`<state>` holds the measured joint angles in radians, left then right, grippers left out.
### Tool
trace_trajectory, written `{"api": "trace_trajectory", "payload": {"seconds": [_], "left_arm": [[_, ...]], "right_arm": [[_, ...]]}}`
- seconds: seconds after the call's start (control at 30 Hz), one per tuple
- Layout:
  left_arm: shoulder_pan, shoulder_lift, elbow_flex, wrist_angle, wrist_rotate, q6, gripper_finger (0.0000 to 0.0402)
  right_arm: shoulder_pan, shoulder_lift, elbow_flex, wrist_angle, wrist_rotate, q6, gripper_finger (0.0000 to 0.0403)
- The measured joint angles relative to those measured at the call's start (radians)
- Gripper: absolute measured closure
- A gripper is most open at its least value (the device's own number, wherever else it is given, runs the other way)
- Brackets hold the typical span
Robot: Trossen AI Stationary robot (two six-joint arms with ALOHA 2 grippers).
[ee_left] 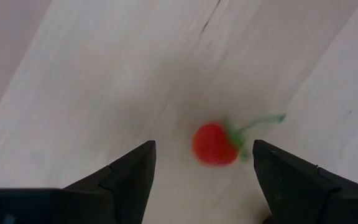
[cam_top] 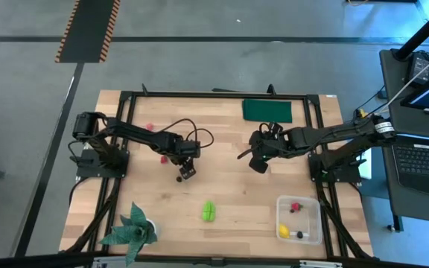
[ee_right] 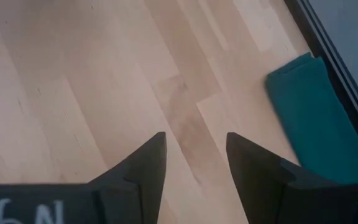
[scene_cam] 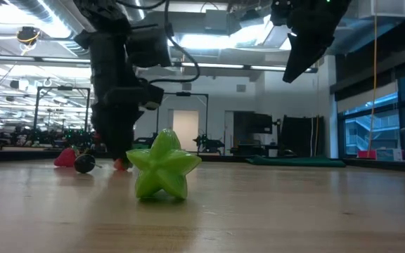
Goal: Pick and placing Produce into tupperware
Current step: Put the red cherry into the transparent bin
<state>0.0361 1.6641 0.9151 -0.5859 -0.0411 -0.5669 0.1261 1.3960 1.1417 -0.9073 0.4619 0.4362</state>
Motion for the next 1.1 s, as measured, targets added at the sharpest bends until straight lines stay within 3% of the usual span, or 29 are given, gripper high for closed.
{"api": "trace_trajectory", "payload": {"seconds": [0.5,1.1], "left_arm": [[-0.024,0.059,0.003,0.013,-0.020,0.050,0.0151],[-0.023,0.062,0.001,0.019,-0.027,0.057,0.0267]], "right_arm": [[0.000,0.000,0.000,0.000,-0.001,0.003,0.0232],[0.000,0.000,0.000,0.000,-0.001,0.005,0.0232]]}}
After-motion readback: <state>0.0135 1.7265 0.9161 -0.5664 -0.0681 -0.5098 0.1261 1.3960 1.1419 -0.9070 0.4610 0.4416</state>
